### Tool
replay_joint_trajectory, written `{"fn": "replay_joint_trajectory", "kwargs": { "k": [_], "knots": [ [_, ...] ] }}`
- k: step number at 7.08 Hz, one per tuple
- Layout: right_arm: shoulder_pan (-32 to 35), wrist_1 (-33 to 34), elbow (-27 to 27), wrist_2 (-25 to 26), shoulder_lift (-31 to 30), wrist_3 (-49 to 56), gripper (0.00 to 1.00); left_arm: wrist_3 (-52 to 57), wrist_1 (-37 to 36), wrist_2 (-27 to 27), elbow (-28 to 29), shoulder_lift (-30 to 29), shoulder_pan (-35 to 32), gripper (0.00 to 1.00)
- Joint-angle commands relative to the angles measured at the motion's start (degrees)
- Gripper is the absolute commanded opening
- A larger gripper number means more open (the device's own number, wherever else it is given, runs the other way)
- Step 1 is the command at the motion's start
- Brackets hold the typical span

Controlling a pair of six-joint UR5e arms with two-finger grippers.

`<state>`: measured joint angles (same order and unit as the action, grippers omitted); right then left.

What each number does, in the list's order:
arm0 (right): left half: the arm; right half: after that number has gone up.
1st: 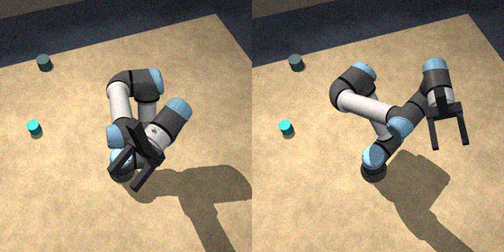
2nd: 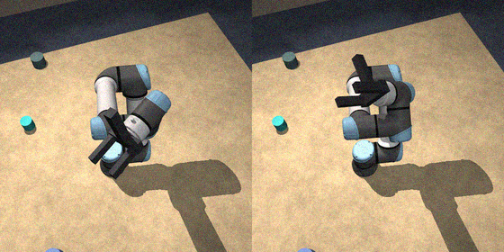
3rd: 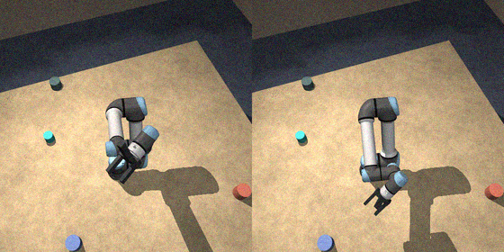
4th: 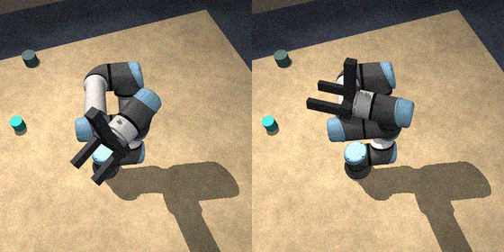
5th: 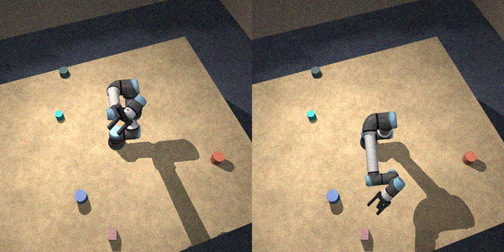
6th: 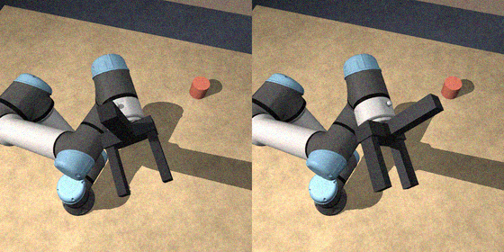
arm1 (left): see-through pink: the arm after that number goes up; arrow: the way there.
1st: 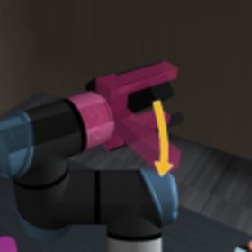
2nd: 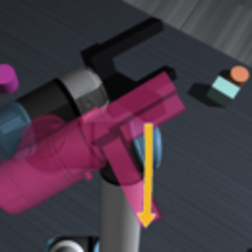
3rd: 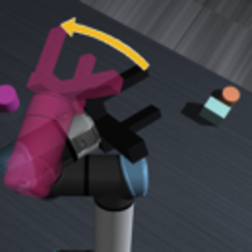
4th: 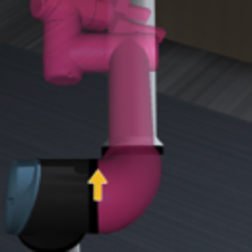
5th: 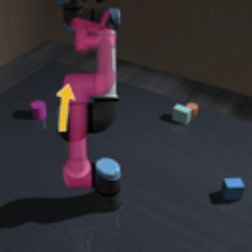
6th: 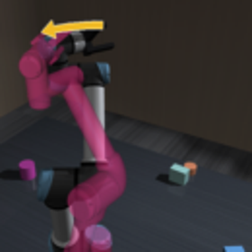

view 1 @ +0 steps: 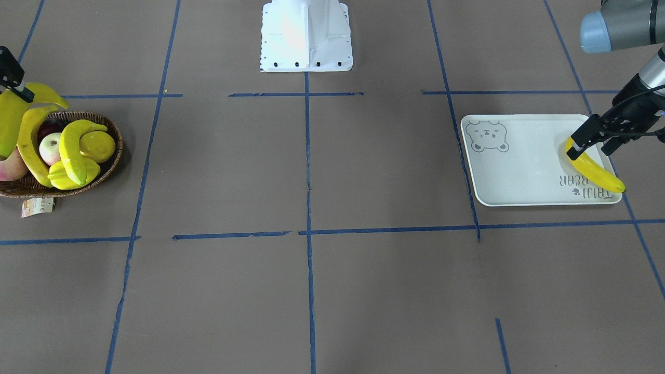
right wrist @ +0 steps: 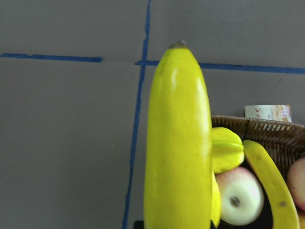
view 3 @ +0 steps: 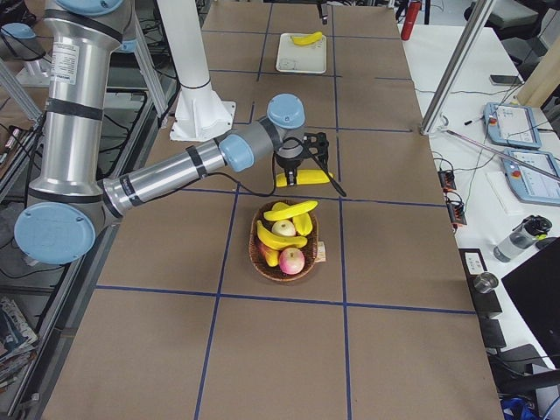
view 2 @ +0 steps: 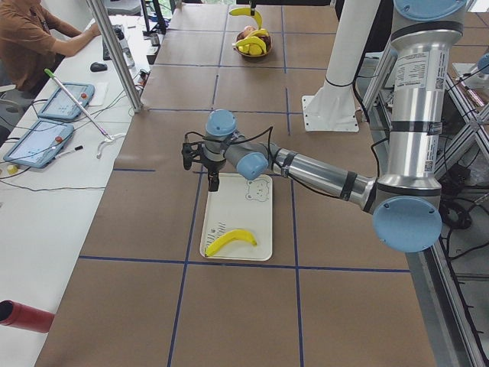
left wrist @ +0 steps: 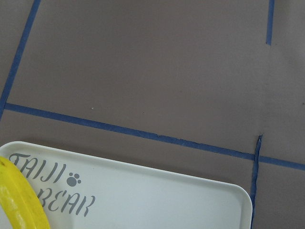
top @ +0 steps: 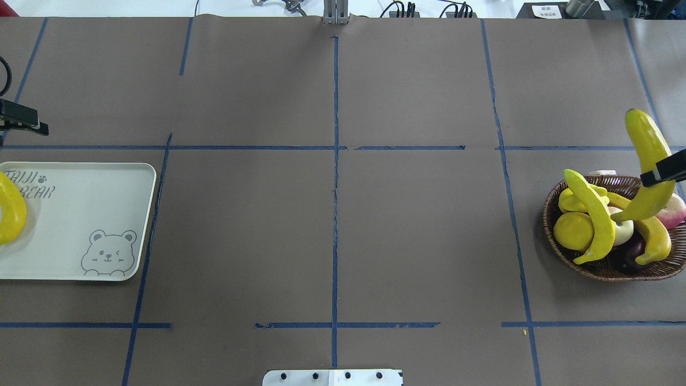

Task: Transfer all bananas from basket to plate

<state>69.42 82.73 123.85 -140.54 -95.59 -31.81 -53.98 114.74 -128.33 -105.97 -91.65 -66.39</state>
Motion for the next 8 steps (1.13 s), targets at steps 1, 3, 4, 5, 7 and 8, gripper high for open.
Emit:
{"fn": "replay_joint_trajectory", "kwargs": {
  "k": [1,3,4,5,7,8],
  "knots": [
    [-8.1,0.8,-3.1,0.0,14.4,-9.8,0.01,-6.8,0.5,-0.3,0.0,-7.4,4.9,1.0],
    [-18.7,0.8,-4.4,7.1,23.5,-19.1,0.01,-24.5,0.8,-0.3,0.2,-18.9,11.2,1.0],
    [-23.6,0.2,-4.3,11.6,26.7,-26.7,0.01,-32.1,2.5,-0.1,0.2,-23.1,14.1,1.0],
    [-28.8,0.1,-4.4,16.7,30.8,-31.9,0.01,-38.2,8.6,0.4,0.5,-23.7,17.0,1.0],
    [-36.1,0.1,-4.4,24.5,35.6,-37.5,0.02,-50.7,22.4,8.3,1.4,-24.0,24.2,0.99],
    [-38.2,0.0,-4.5,26.4,36.9,-38.6,0.02,-55.0,27.4,12.2,1.3,-24.0,27.3,0.99]
  ]
}}
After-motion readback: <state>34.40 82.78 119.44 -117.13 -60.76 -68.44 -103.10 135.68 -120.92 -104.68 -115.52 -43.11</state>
